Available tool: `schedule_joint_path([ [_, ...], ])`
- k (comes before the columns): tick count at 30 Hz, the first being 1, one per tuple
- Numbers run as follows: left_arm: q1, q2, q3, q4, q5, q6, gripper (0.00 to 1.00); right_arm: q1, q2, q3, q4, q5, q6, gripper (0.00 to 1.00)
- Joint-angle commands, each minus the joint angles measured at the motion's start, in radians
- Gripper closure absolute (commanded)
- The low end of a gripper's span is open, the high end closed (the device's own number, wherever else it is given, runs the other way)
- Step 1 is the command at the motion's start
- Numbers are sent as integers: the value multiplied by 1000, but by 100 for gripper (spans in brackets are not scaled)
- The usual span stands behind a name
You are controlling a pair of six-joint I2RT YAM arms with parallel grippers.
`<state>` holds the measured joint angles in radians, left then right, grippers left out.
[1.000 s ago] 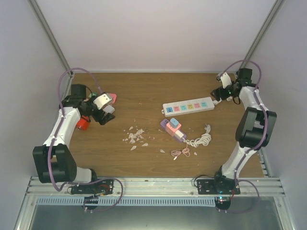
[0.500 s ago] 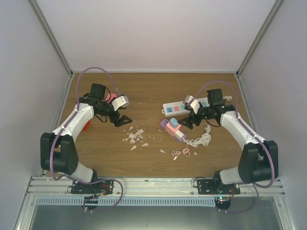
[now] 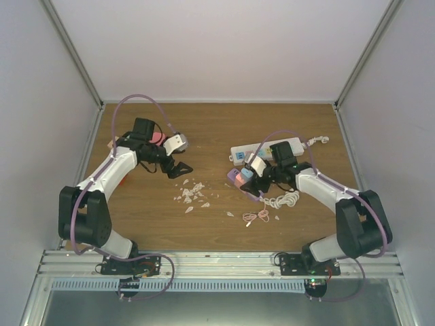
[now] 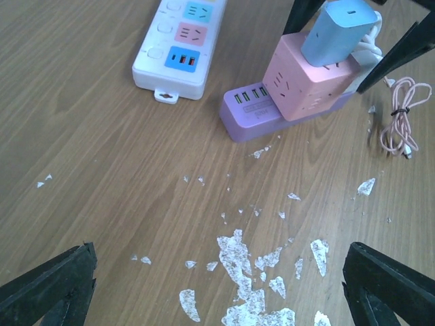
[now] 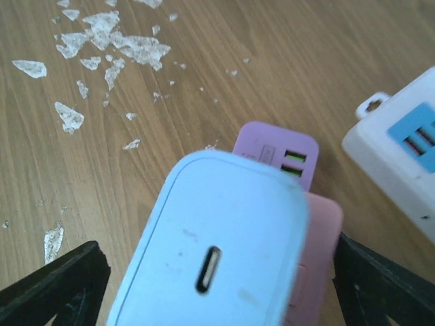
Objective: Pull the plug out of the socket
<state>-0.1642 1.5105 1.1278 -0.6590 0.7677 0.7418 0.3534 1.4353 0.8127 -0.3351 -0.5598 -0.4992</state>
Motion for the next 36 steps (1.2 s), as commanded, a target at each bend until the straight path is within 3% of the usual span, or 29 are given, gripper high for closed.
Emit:
schedule_joint_path([
  [1, -16, -32, -21, 47, 26, -21, 1, 41, 22, -33, 78, 85, 12, 14],
  [5, -31, -30, -20, 56, 23, -28, 1, 47, 60, -36, 99, 109, 6, 29],
  [13, -47, -32, -25, 52, 35, -22, 1, 48, 102, -5, 90, 32, -52, 44],
  [20, -54, -87, -62, 17, 102, 72, 3, 81, 142, 38, 68, -130, -135, 46],
  [29, -106, -180, -183, 16, 166, 205, 7, 206, 225, 101, 88, -203, -186, 51],
  [36, -166, -251, -307, 144, 205, 198, 15, 290, 246, 128, 120, -236, -208, 49],
])
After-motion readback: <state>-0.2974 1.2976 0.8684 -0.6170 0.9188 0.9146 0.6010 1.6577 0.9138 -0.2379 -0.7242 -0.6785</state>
